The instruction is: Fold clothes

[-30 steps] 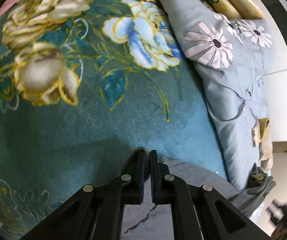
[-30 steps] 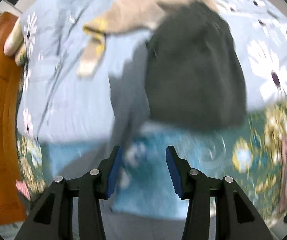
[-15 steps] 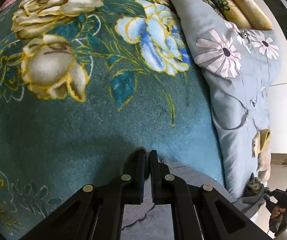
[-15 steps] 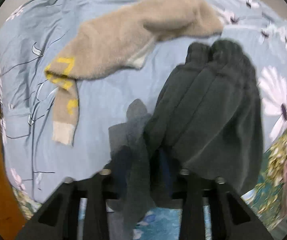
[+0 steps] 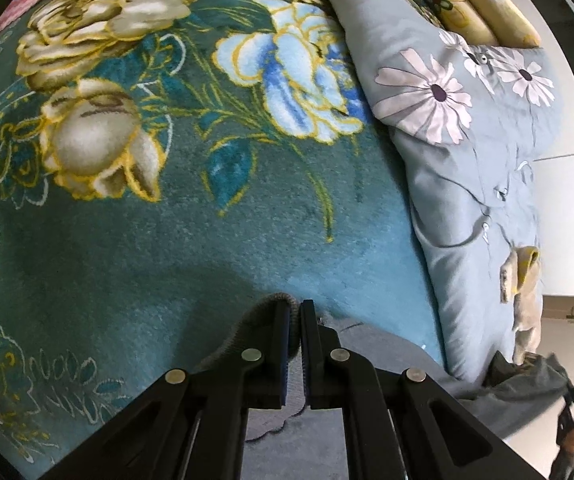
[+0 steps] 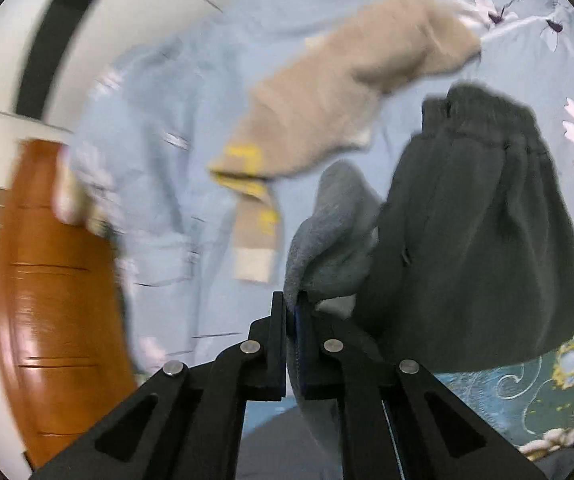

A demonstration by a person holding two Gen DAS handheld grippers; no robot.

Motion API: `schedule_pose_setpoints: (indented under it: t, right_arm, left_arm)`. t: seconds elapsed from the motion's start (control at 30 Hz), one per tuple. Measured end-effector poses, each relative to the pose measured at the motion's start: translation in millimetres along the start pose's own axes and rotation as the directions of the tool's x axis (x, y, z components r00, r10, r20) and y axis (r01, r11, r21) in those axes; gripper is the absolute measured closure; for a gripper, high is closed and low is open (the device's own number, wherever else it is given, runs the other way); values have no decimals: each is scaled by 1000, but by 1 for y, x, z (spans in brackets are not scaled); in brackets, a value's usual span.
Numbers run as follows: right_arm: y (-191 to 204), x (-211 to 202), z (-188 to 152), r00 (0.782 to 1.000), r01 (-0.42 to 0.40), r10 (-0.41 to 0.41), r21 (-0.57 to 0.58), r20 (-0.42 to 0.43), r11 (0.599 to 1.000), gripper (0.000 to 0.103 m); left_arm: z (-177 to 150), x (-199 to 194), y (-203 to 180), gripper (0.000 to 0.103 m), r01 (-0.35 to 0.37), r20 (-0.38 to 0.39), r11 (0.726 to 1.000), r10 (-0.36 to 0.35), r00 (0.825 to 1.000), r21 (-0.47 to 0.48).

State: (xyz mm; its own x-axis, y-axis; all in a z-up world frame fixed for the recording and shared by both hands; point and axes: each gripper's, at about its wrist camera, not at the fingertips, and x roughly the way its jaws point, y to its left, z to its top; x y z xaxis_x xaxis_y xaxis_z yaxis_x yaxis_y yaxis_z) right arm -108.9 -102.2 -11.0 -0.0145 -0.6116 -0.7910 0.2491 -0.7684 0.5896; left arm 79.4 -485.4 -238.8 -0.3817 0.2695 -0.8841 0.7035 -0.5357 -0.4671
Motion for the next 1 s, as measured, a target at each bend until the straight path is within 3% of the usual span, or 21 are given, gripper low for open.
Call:
schedule_pose_setpoints:
  t: [0.07,0.13,0.2,0.27,0.33,0.43,0.53,0.63,0.8,0.93,1.0]
  right_arm:
    - [-8,-43,-12,996,-57,58,-8,71,998,100]
    - [-32,-90,-34,986,-59,59,-7,153,998,100]
    - [-71,-125,-64,976,-4,-3,33,217,999,100]
    - [-122,-140,-95,970,66,-96,139,222,988,100]
    - [-181,-136,-128,965,159,-207,270,162,950,100]
    - [-270,-113,-177,935,320,-354,434,-2,842,100]
    - [-325,-90,-213,903,418,-406,503,-140,757,100]
    - [-342,-85,-232,908,411,-383,527,-167,744,98]
    - [-343,-99,-228,926,369,-356,502,-126,782,91]
    - [-353,-113,-205,918,377,-388,479,-80,793,54]
    - [-361,-112,-192,915,380,-398,485,-71,787,54]
  left_arm:
    - [1,-1,-3,97,-3,-8,1000,3,1000,16]
    - [2,-1,-6,97,-15,-15,999,15,1000,34]
    - [3,0,-9,96,-29,-24,999,30,999,45]
    - [5,3,-13,96,-47,-36,997,49,998,55]
    - [5,8,-17,95,-67,-53,996,70,996,59]
    - [5,16,-26,95,-114,-80,991,120,990,76]
    - [6,18,-35,94,-156,-93,982,166,982,106]
    - [7,16,-43,93,-185,-97,974,198,975,134]
    - [5,16,-47,93,-217,-96,968,229,969,124]
    - [3,14,-44,93,-235,-97,969,242,965,78]
    - [1,13,-46,93,-246,-97,966,252,963,75]
